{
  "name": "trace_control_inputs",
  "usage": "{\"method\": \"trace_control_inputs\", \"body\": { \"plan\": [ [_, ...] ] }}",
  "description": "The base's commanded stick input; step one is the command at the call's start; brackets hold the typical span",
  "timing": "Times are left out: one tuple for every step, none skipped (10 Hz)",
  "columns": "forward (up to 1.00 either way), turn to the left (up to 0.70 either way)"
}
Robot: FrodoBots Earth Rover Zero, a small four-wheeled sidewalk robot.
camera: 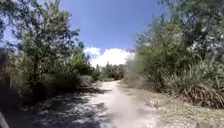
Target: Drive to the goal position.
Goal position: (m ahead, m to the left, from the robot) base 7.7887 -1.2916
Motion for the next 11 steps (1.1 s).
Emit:
{"method": "trace_control_inputs", "body": {
  "plan": [
    [0.44, 0.02],
    [0.44, 0.02],
    [0.44, 0.02],
    [0.44, 0.02],
    [0.44, 0.02],
    [0.44, 0.02],
    [0.44, 0.02],
    [0.44, 0.02],
    [0.44, 0.02],
    [0.44, 0.02],
    [0.44, 0.02]
  ]
}}
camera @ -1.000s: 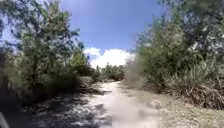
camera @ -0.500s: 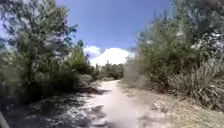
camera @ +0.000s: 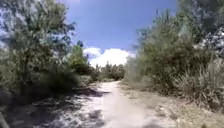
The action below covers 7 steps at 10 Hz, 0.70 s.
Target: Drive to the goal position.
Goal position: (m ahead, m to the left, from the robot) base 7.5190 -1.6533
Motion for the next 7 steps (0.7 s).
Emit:
{"method": "trace_control_inputs", "body": {
  "plan": [
    [0.44, 0.02],
    [0.44, 0.02],
    [0.44, 0.02],
    [0.44, 0.02],
    [0.44, 0.02],
    [0.44, 0.02],
    [0.44, 0.02]
  ]
}}
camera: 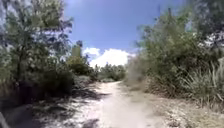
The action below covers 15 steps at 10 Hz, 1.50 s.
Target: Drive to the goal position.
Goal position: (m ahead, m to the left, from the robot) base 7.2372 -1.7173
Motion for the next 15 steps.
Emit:
{"method": "trace_control_inputs", "body": {
  "plan": [
    [0.44, 0.03],
    [0.44, 0.05],
    [0.44, 0.07],
    [0.44, 0.15],
    [0.44, 0.22],
    [0.44, 0.13],
    [0.44, 0.03],
    [0.44, 0.03],
    [0.44, 0.13],
    [0.44, 0.26],
    [0.44, 0.19],
    [0.44, 0.04],
    [0.44, 0.04],
    [0.44, 0.07],
    [0.44, 0.18]
  ]
}}
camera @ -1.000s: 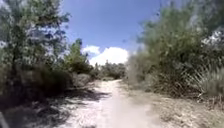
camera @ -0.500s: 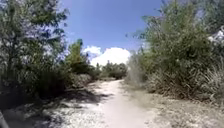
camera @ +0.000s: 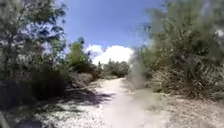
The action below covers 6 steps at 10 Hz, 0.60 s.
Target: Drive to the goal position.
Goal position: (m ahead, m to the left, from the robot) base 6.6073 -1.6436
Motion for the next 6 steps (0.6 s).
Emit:
{"method": "trace_control_inputs", "body": {
  "plan": [
    [0.44, 0.24],
    [0.44, 0.11],
    [0.44, 0.03],
    [0.44, 0.03],
    [0.44, 0.03],
    [0.44, 0.02]
  ]
}}
